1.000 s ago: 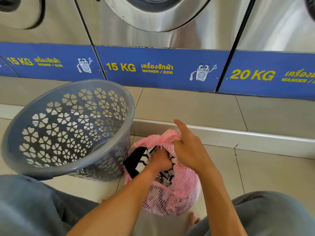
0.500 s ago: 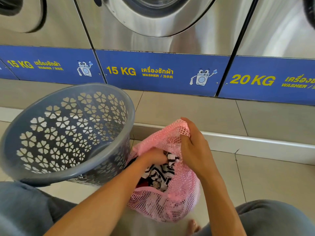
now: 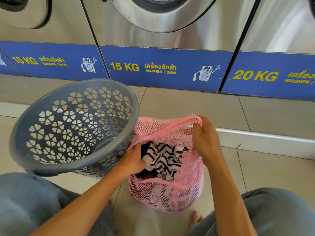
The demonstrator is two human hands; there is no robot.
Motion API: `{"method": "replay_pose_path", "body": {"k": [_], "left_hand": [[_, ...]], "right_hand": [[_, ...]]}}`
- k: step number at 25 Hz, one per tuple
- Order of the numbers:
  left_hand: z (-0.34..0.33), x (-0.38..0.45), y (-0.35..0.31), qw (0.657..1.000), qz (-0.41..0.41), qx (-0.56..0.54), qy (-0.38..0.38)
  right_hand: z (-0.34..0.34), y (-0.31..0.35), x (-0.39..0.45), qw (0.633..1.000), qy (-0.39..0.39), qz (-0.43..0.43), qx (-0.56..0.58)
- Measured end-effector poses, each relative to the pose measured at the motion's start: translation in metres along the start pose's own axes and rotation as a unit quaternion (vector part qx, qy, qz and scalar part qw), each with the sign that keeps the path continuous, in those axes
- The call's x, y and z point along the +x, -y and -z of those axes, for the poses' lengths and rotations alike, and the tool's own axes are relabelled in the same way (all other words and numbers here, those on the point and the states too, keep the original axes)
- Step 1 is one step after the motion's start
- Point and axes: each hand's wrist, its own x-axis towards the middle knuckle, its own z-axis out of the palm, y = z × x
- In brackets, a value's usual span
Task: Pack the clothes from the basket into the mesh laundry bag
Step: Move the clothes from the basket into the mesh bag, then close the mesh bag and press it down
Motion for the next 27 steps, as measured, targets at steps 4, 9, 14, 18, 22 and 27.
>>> {"method": "replay_pose_path", "body": {"k": [4,9,14,18,22,27], "left_hand": [[0.001,-0.010,-0.002,1.000,0.016,0.014,-0.018],[-0.001,-0.039,-0.011,0.991,-0.042,0.072,0.107],[-0.034,-0.071,-0.053,0.970,-0.204,0.010,0.135],[-0.062,-0.083,-0.062,0.970,-0.184,-0.006,0.159],[-0.072,-0.090,-0.056,0.968,-0.183,-0.048,0.164],[-0.049,-0.087,-0.069,0.960,-0.204,-0.110,0.157]], "right_hand": [[0.003,-0.005,-0.002,0.999,-0.010,-0.022,-0.023],[0.009,-0.005,-0.010,0.994,-0.018,-0.066,-0.083],[-0.003,0.005,-0.023,0.994,0.037,-0.052,-0.091],[-0.010,0.008,-0.030,0.994,0.052,-0.040,-0.091],[-0.012,0.009,-0.035,0.992,0.054,-0.045,-0.106],[-0.006,0.004,-0.037,0.993,0.037,-0.034,-0.106]]}}
